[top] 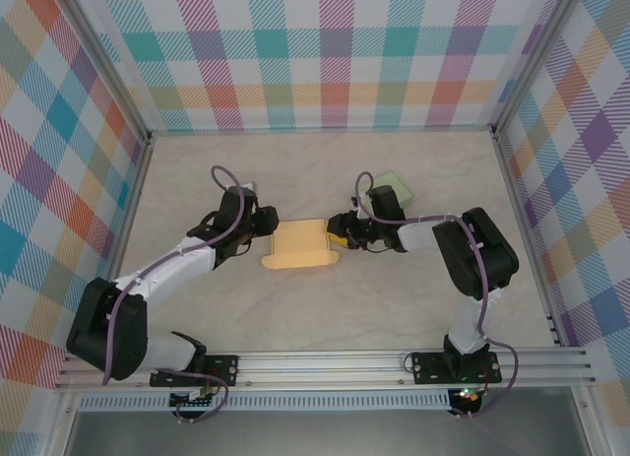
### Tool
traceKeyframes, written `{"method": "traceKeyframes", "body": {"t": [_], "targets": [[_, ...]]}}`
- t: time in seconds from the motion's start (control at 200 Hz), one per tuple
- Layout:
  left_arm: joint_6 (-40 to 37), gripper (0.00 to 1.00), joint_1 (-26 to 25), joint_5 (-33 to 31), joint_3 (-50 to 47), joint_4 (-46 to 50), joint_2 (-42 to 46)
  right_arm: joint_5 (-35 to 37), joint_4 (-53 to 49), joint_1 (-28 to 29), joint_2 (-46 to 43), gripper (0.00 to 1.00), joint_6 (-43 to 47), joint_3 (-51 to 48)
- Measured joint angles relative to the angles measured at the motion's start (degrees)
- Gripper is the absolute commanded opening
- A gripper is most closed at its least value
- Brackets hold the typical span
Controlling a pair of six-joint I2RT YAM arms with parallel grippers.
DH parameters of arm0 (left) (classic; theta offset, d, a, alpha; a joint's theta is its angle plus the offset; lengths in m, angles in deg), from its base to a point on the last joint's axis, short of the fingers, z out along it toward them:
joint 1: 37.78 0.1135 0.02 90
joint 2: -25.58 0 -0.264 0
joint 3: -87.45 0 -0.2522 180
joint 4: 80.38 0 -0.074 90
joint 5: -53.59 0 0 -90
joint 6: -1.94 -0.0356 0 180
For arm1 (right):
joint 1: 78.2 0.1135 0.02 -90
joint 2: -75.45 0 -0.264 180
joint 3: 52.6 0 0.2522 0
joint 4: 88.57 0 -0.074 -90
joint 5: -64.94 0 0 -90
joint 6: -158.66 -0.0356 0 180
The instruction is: Fold the paper box
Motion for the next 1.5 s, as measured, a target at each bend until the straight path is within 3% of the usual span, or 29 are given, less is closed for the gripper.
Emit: {"method": "traceKeyframes", "body": {"t": [0.39,0.68,0.93,1.5], "targets": [[-0.15,0.51,0.00,2.27,-0.50,1.70,-8.15,2.56,-3.58,0.00,-0.74,0.49,1.79,0.00],[0.96,0.24,0.81,4.50,-1.66,-1.40,-11.45,2.43,-2.97,0.00,-0.68,0.54,1.88,-0.17],[2.43,0.10,2.58,6.67,-3.17,-5.92,-11.56,1.01,-0.31,0.00,-0.20,0.61,1.64,-0.22],[2.86,0.08,4.63,7.28,-3.17,-6.05,-11.65,-3.69,7.89,0.22,5.51,0.63,-0.48,1.29]]}}
